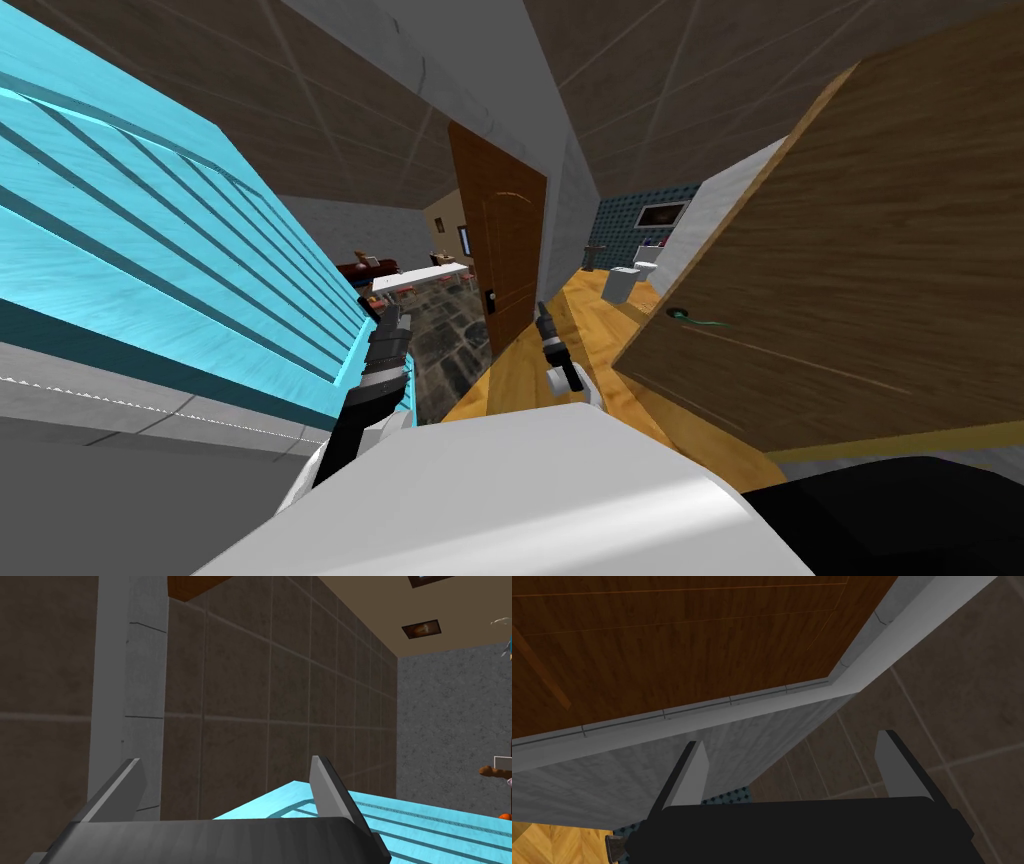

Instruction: Push the door open

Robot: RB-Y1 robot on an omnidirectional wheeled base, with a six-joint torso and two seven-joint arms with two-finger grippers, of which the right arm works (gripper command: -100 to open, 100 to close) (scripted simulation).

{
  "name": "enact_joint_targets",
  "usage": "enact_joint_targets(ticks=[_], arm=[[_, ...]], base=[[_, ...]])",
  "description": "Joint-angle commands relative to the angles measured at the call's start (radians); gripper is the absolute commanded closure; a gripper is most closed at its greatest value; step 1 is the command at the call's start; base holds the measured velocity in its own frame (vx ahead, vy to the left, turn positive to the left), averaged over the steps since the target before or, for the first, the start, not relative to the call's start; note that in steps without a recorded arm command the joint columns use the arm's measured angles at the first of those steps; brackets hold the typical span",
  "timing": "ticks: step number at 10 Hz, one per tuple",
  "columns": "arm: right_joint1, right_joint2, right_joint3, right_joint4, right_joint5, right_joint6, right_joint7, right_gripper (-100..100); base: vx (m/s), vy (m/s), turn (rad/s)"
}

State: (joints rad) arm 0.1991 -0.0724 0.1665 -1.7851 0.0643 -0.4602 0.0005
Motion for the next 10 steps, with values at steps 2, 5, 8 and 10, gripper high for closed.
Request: enact_joint_targets(ticks=[2, 5, 8, 10], arm=[[-0.032, 0.000, 0.024, 0.057, -0.005, 0.021, -0.005, -100], [-0.070, 0.001, 0.049, 0.130, -0.012, 0.038, -0.010, -100], [-0.095, 0.004, 0.066, 0.178, -0.016, 0.049, -0.014, -100], [-0.120, 0.006, 0.083, 0.225, -0.020, 0.060, -0.018, -100]], base=[[0.078, -0.090, 0.143], [0.077, -0.089, 0.125], [0.049, -0.048, 0.064], [0.065, -0.085, 0.139]])
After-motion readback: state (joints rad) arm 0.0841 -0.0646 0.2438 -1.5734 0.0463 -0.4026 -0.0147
